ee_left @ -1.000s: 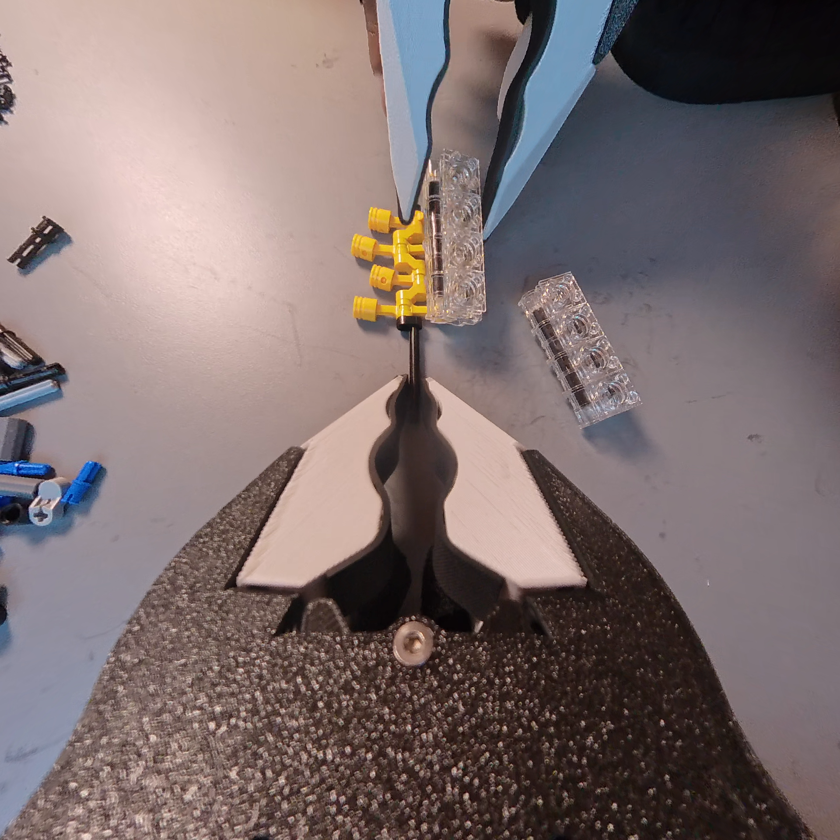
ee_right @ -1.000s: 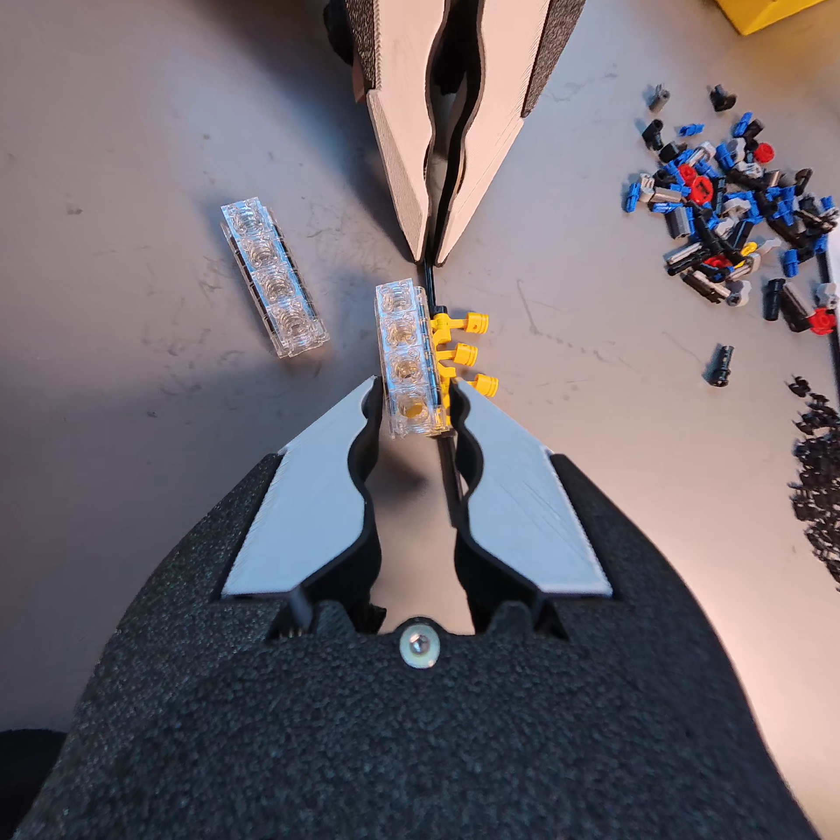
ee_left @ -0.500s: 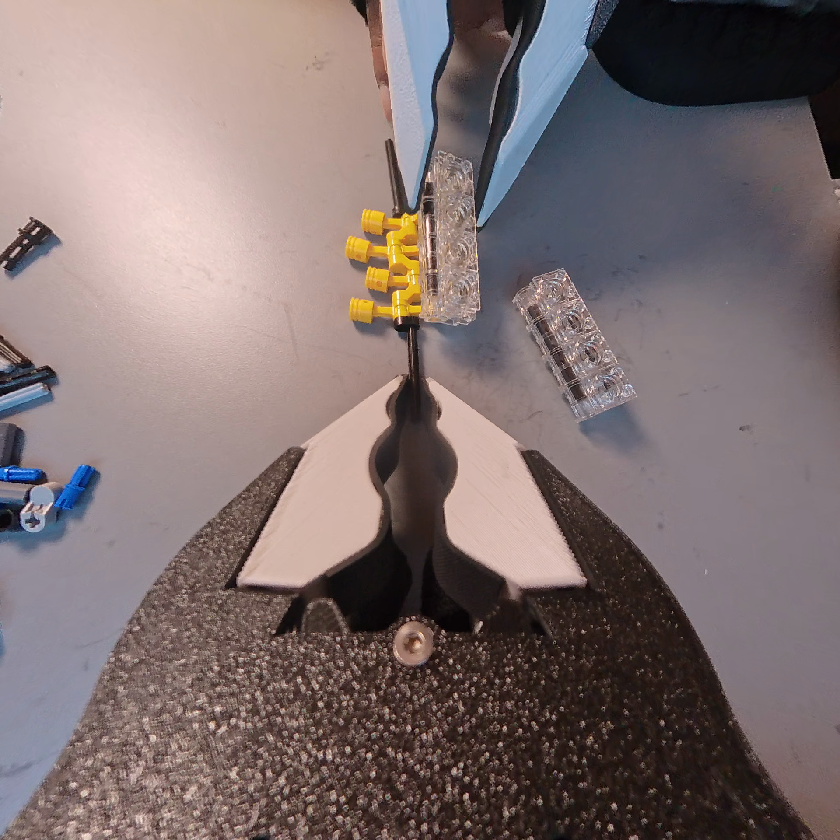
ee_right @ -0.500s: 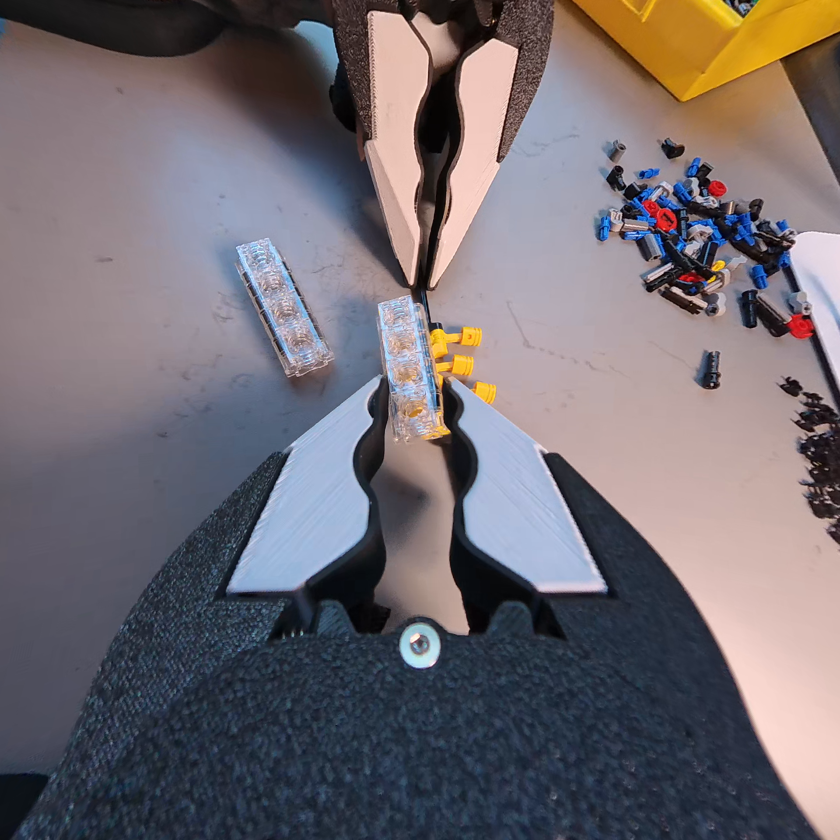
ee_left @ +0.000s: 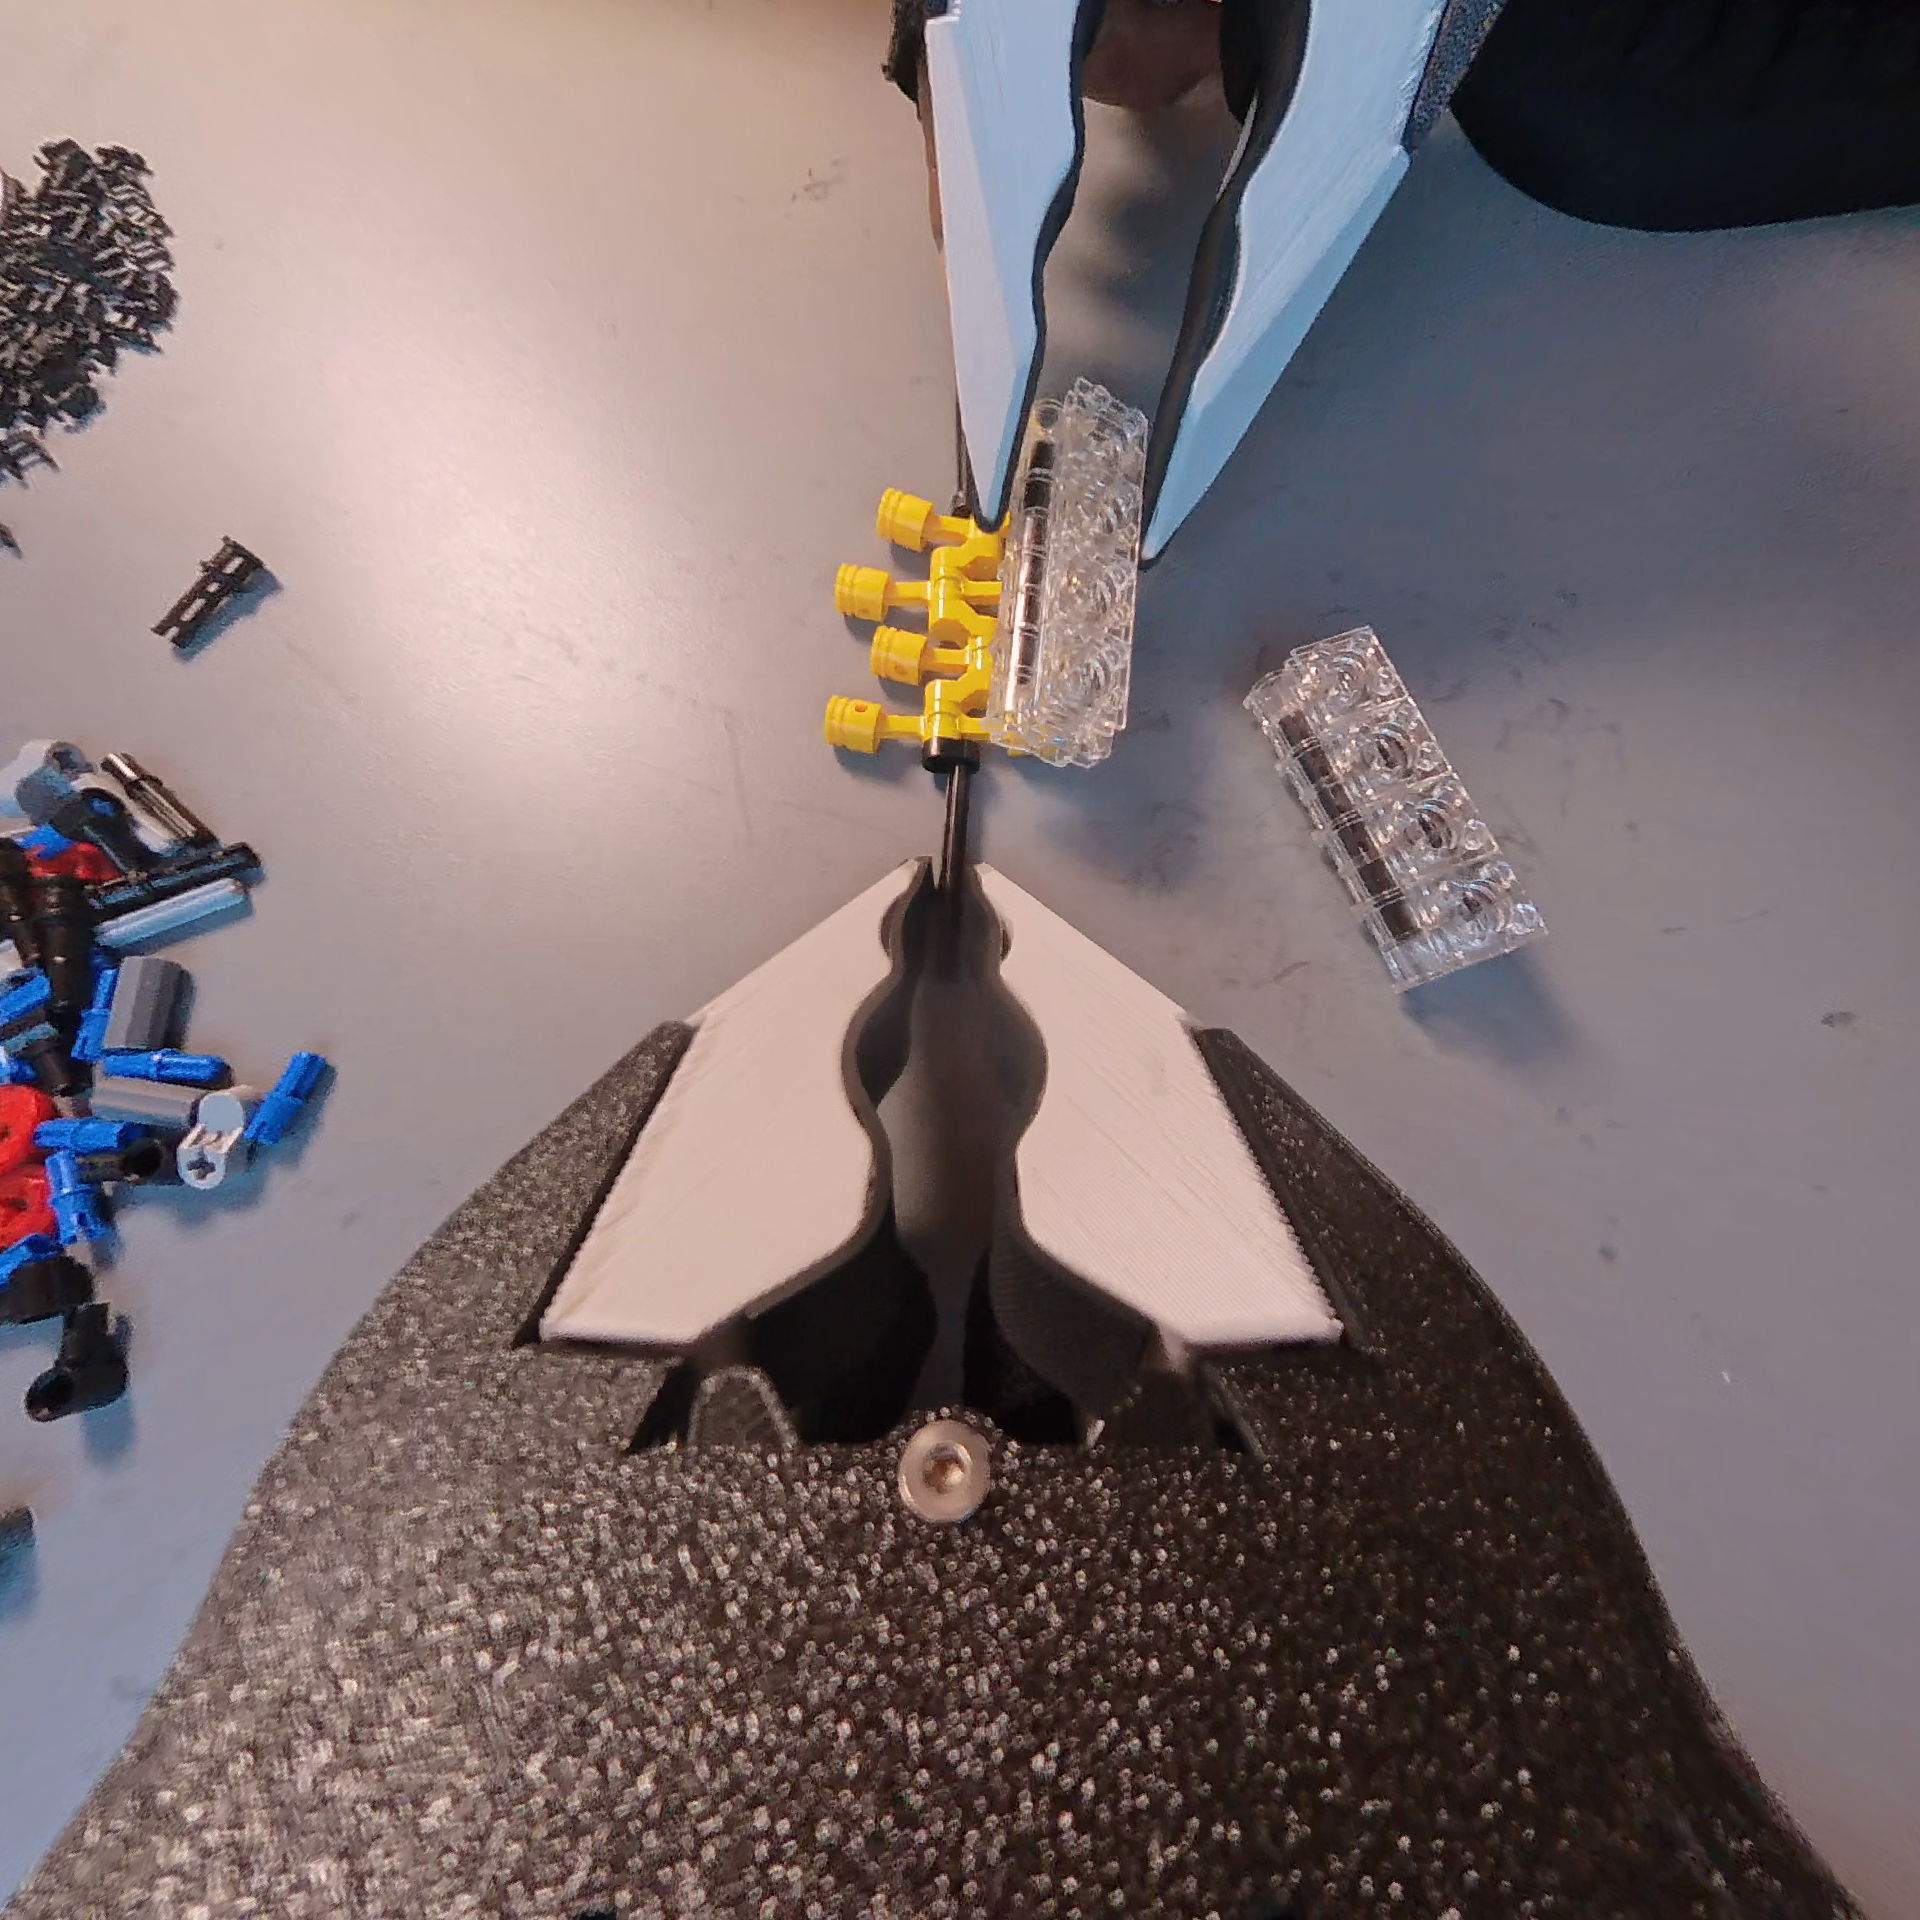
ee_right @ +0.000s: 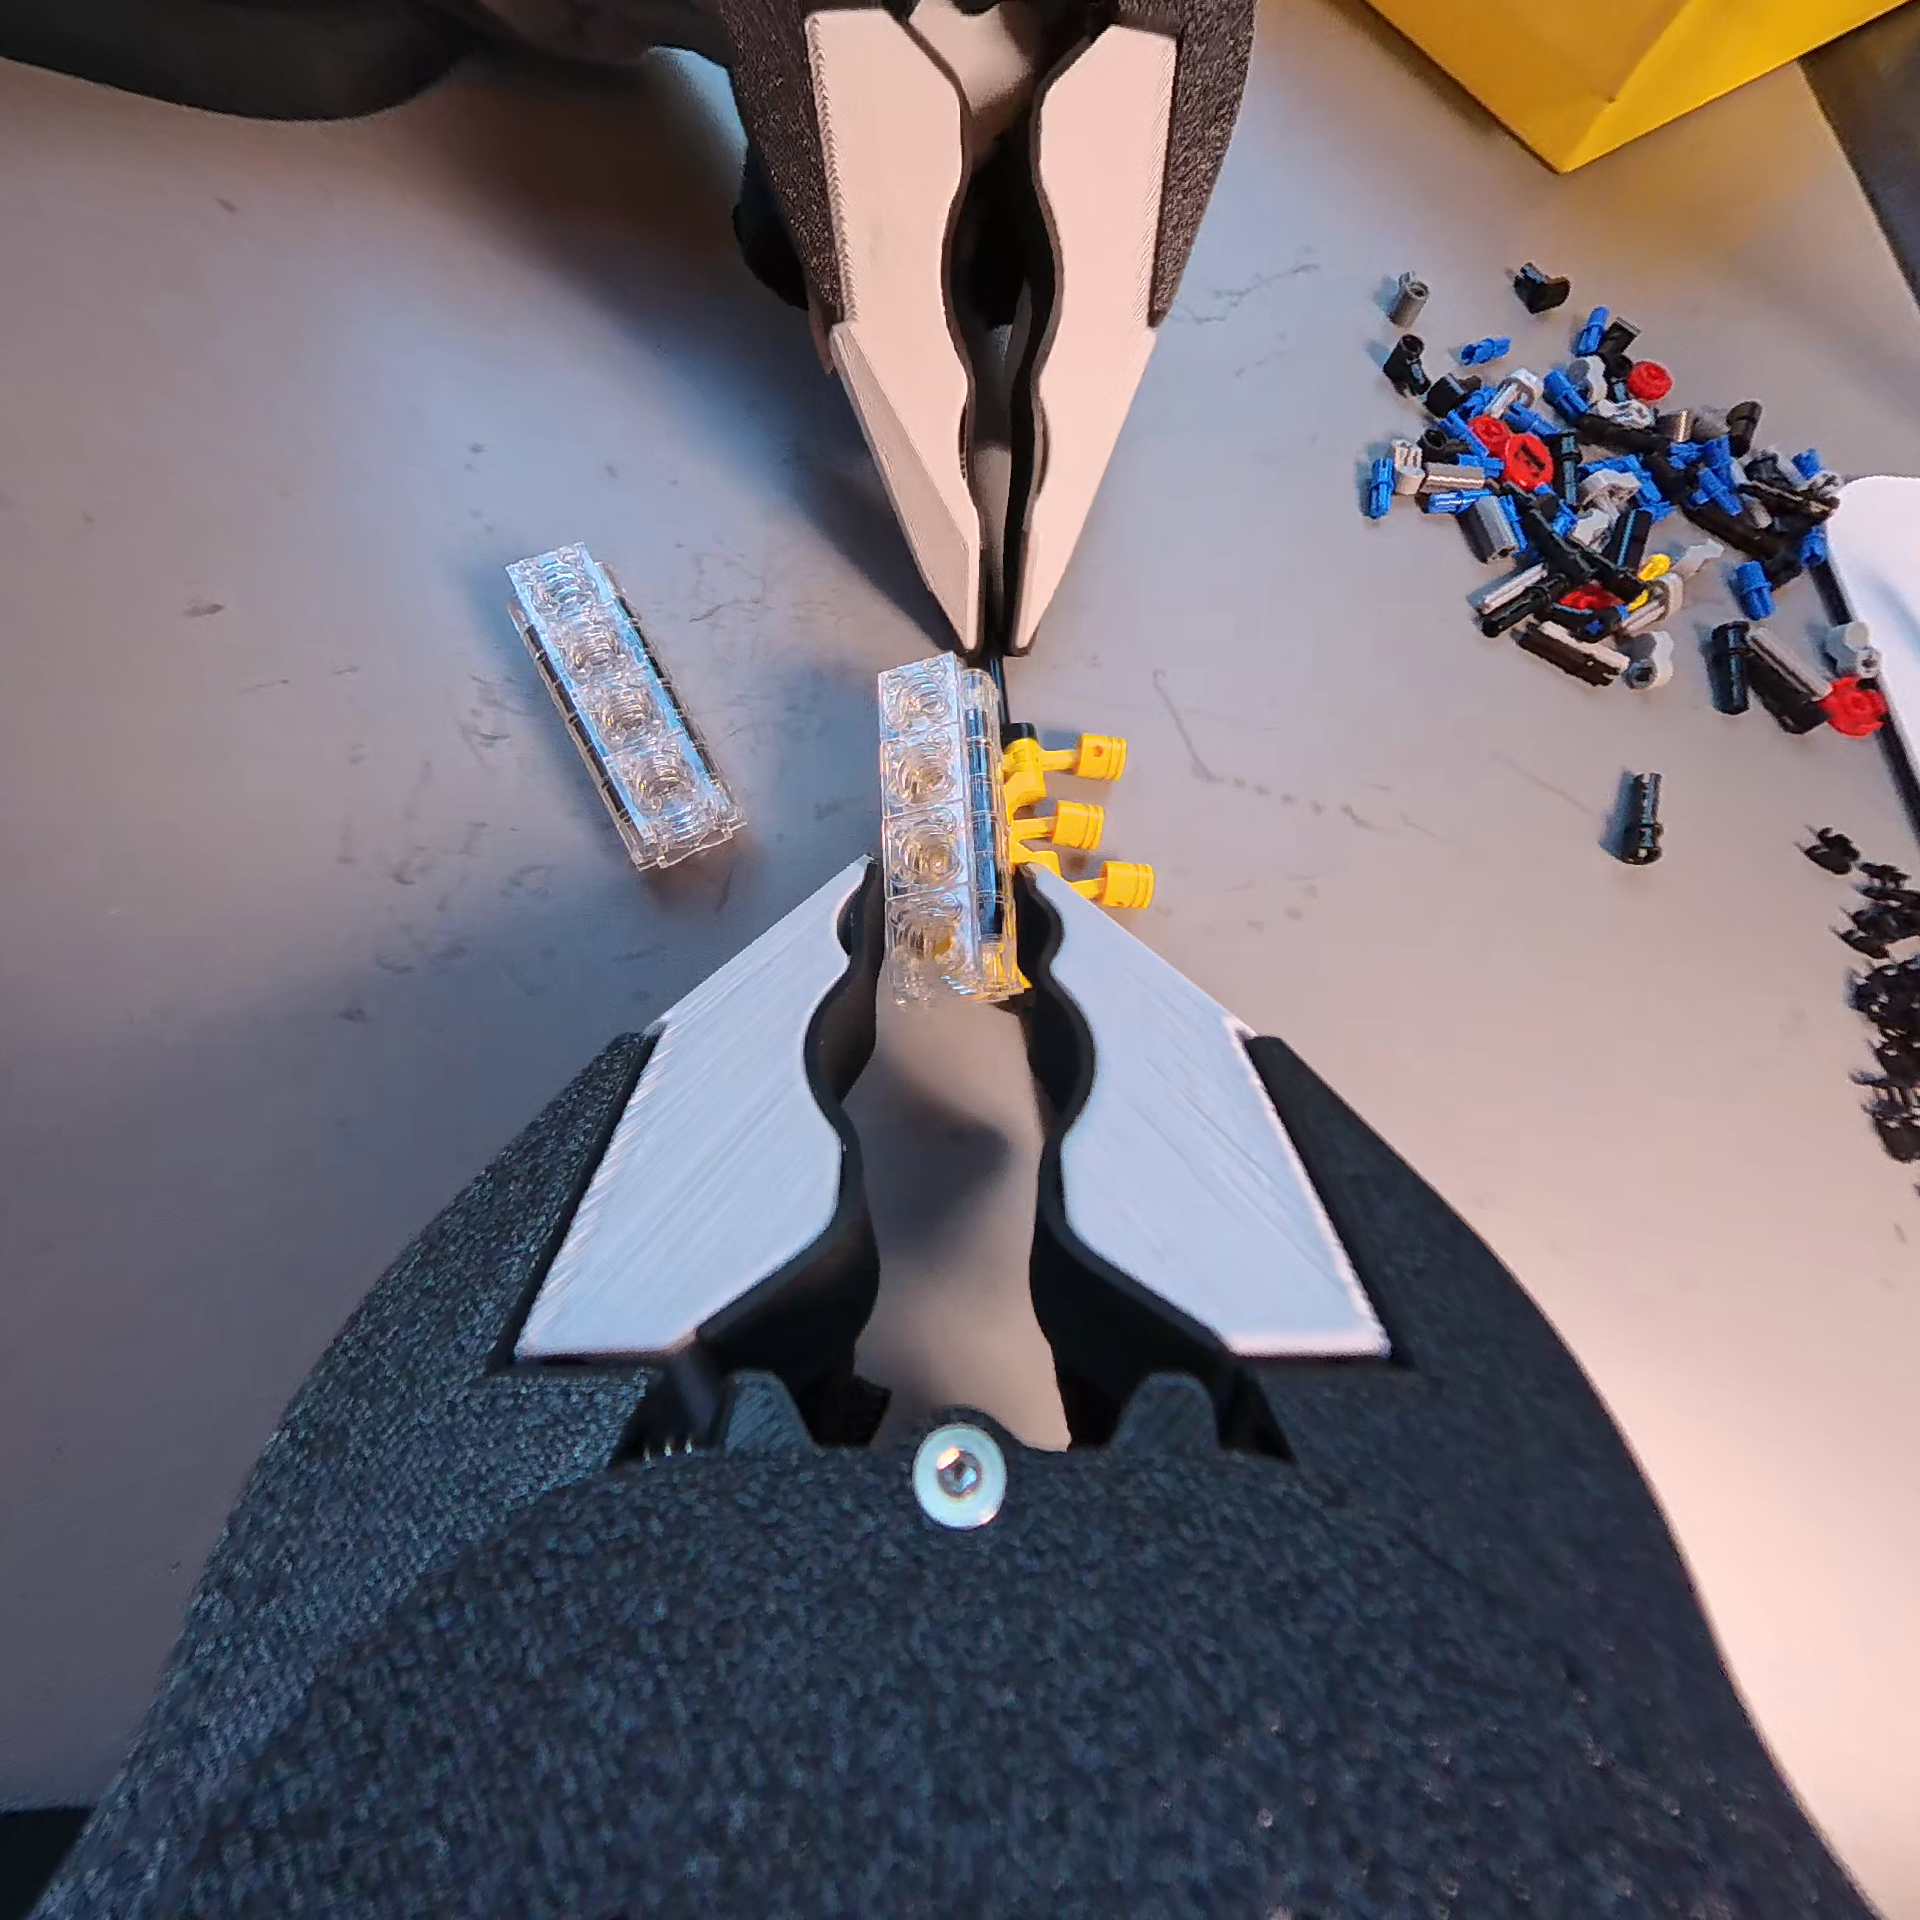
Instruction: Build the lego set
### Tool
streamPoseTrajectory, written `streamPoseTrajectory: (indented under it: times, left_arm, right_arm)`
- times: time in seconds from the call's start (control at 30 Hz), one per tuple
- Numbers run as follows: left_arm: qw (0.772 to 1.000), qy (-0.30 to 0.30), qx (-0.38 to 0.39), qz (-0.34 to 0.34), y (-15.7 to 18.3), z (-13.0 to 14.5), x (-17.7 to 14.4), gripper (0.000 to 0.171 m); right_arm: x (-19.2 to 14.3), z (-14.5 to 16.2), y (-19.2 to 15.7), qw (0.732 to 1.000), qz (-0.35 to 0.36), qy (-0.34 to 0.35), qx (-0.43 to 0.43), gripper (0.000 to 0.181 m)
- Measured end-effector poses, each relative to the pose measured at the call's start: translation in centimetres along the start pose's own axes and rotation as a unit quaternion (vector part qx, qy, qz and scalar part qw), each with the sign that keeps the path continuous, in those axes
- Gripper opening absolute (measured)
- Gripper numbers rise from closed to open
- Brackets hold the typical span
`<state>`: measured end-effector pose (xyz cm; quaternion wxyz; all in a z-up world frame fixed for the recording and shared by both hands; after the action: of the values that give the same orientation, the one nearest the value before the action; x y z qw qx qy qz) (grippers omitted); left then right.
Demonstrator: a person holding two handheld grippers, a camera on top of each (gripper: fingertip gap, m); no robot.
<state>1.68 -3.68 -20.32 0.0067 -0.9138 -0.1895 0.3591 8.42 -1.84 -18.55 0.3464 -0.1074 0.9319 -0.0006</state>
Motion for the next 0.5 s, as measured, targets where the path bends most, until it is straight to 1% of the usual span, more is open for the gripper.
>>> streamPoseTrajectory:
  times: [0.37,0.5]
  left_arm:
    - [0.997,-0.016,0.017,-0.074,-2.2,-0.1,0.5,0.006]
    - [0.995,-0.022,0.022,-0.096,-3.0,-0.1,0.7,0.008]
  right_arm:
    - [-0.2,0.1,1.6,0.999,0.042,0.001,0.004,0.024]
    - [-0.3,0.1,2.7,0.998,0.068,0.001,0.005,0.024]
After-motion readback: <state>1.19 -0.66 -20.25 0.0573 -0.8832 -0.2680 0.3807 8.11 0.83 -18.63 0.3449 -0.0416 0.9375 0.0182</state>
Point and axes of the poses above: each gripper's, where its closed fingertips meet, x out along the fingers, z out of its underside, y = z × x across the jaws, the point moved 1 cm from there along -x, back along the fingers, and after that the axes turned 14 degrees about x, right-handed, at the moved point
